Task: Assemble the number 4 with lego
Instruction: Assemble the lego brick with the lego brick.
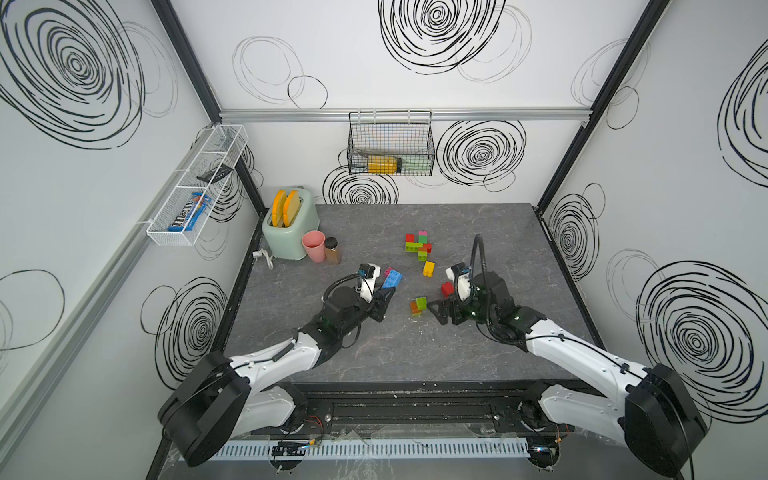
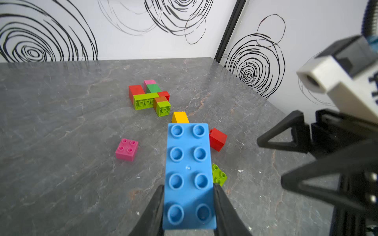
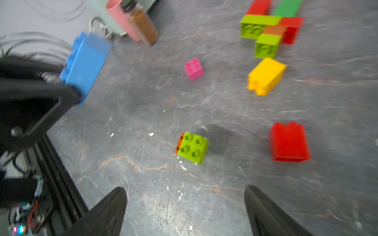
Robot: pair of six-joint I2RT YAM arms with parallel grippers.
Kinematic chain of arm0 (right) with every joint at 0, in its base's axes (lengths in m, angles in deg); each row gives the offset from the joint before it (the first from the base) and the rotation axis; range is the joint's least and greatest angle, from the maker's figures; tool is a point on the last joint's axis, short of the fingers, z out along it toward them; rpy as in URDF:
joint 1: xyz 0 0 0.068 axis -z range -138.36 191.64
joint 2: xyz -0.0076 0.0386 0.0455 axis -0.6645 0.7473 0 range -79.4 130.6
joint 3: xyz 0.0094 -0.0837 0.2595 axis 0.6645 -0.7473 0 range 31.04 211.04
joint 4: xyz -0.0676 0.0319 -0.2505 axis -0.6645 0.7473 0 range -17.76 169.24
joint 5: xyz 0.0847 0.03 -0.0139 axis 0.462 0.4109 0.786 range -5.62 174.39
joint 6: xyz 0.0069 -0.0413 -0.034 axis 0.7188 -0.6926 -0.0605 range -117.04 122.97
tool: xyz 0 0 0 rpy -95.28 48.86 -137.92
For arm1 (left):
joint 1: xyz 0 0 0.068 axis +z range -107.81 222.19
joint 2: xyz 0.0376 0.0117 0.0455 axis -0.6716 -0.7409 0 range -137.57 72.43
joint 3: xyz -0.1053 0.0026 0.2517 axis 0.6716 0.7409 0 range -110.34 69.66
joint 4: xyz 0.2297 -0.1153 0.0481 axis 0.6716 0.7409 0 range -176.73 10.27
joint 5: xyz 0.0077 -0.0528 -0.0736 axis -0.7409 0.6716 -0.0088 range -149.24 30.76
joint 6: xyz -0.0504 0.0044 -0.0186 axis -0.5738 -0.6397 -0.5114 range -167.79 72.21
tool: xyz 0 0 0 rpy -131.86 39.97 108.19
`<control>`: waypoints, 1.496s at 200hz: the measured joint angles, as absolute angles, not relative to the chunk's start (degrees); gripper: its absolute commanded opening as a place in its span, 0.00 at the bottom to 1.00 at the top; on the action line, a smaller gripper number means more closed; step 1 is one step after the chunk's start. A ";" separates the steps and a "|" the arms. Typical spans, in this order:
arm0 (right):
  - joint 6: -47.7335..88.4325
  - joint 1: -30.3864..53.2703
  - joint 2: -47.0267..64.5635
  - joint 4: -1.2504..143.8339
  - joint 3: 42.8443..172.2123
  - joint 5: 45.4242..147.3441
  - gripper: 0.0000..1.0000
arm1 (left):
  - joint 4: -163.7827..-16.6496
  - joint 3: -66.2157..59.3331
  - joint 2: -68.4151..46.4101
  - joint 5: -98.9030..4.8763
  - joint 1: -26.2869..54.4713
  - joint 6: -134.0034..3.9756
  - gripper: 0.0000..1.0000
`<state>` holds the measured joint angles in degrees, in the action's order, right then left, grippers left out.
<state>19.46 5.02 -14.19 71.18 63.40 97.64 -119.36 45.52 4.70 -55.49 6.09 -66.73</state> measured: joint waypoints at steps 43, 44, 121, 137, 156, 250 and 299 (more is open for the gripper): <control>18.67 2.27 -5.42 67.88 61.25 93.71 0.89 | -114.44 49.50 9.66 -54.69 1.42 -66.62 0.00; 18.63 2.27 -5.20 67.88 61.34 93.64 0.89 | -114.37 49.59 9.66 -54.69 1.24 -66.45 0.00; 18.21 2.88 6.80 68.39 68.49 86.19 0.80 | -113.37 48.60 0.11 -51.78 0.21 -54.03 0.00; 18.32 3.71 7.50 68.39 68.56 86.01 0.80 | -113.50 47.66 -1.64 -50.88 0.54 -51.83 0.00; 18.32 5.04 7.69 68.41 68.56 85.90 0.81 | -113.87 46.81 -2.86 -48.98 1.26 -49.71 0.00; 17.23 6.99 -4.35 69.70 65.54 93.38 0.84 | -113.43 40.93 -10.23 -41.59 5.81 -42.97 0.00; 19.15 15.25 -8.87 69.74 65.28 107.54 0.65 | -113.63 40.36 -12.50 -39.21 6.62 -40.77 0.00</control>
<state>19.15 15.25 -8.87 69.74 65.28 107.54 -113.63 40.36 -12.50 -39.21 6.62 -40.77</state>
